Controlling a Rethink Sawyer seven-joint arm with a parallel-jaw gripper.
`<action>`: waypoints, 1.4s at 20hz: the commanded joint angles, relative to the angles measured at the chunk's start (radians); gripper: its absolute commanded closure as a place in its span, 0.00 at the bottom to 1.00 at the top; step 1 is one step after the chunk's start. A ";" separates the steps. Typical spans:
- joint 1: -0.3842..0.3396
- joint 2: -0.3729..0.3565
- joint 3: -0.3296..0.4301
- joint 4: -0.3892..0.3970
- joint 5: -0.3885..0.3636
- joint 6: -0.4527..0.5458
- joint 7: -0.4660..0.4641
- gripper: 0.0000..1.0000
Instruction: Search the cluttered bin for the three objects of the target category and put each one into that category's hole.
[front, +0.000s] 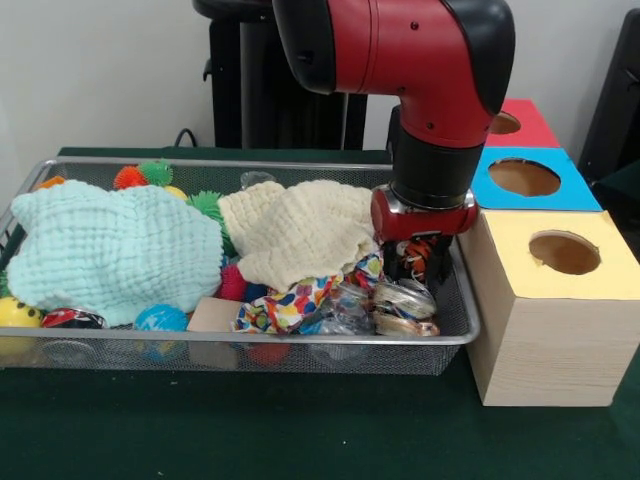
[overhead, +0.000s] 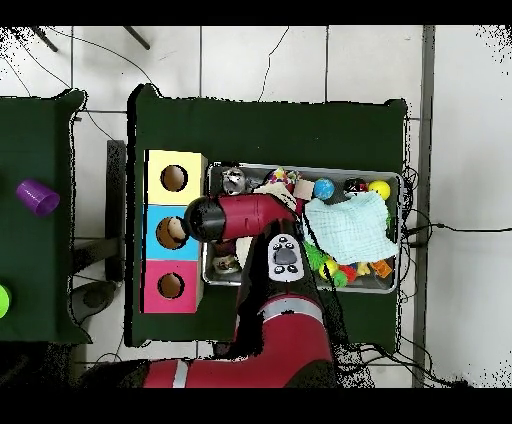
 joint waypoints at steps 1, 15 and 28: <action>-0.048 0.027 0.142 0.123 -0.015 -0.012 0.030 0.00; -0.087 0.019 0.217 0.156 0.006 -0.012 0.044 0.00; -0.166 0.017 0.322 0.220 0.016 -0.017 0.051 0.00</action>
